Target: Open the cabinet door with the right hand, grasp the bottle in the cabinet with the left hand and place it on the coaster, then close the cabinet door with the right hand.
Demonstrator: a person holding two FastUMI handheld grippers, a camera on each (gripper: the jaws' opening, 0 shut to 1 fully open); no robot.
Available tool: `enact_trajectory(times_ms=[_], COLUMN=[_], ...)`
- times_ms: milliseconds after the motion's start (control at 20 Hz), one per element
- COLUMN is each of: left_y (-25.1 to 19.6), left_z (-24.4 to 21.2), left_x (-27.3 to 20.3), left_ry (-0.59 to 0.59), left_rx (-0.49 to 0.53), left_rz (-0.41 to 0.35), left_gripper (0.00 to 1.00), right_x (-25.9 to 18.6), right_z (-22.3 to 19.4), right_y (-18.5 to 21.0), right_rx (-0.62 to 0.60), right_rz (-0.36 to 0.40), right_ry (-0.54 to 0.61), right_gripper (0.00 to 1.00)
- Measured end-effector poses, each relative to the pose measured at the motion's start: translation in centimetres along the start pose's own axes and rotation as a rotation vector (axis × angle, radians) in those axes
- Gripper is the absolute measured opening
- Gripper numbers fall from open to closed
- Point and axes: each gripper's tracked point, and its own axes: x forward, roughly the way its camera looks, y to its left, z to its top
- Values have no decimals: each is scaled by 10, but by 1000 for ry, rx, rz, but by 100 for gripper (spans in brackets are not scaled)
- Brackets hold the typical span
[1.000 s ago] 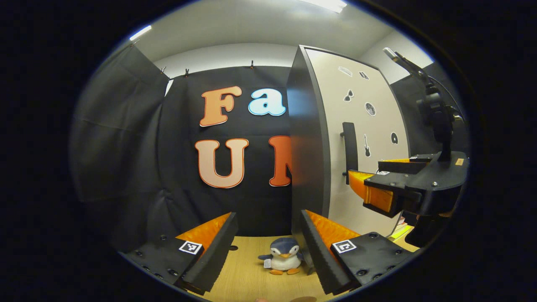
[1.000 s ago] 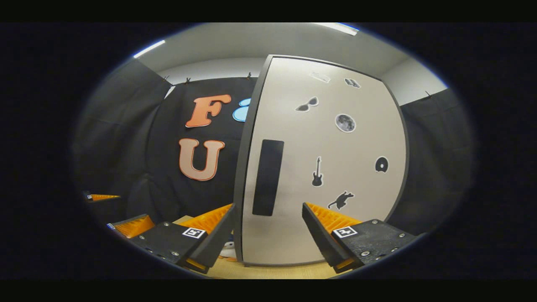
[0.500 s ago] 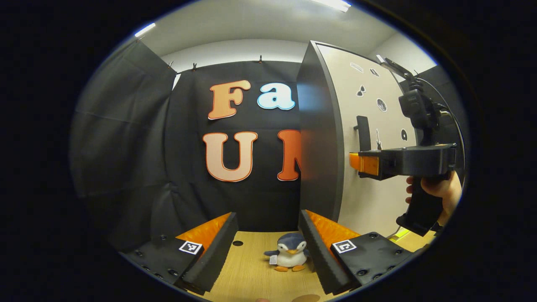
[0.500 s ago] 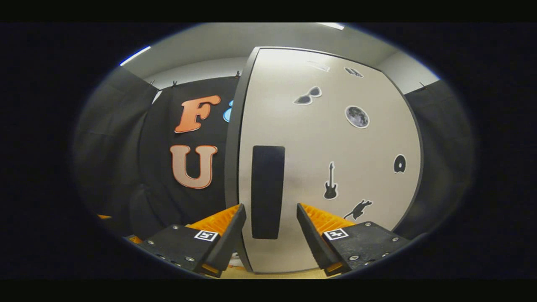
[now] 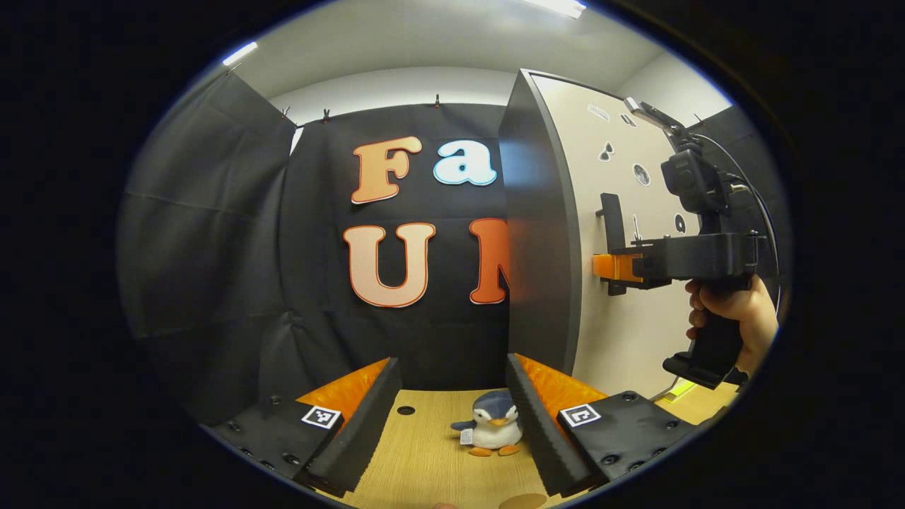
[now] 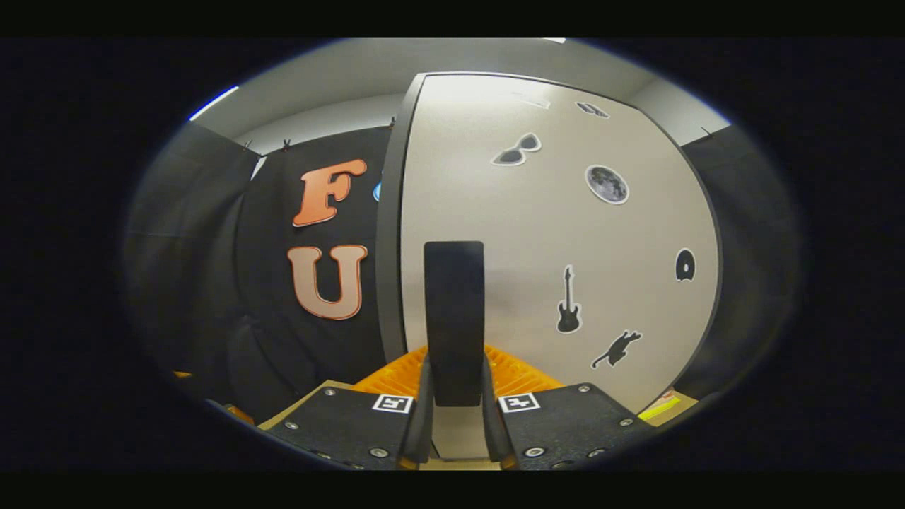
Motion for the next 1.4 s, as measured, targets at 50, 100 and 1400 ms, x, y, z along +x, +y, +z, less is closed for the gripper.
enact_trajectory(times_ms=[50,100,1400], left_y=[1,3,-5], left_z=[-1,0,1], left_x=[-1,-1,49], left_ry=[-1,0,-22], left_rx=[2,2,-40], left_rz=[3,5,-61], left_gripper=[99,96,96], right_x=[-1,-1,-55], right_z=[0,0,8], right_y=[0,0,-23], right_rx=[-5,-6,18], right_rz=[-1,-2,-48], right_ry=[-2,-6,-35], right_gripper=[27,25,16])
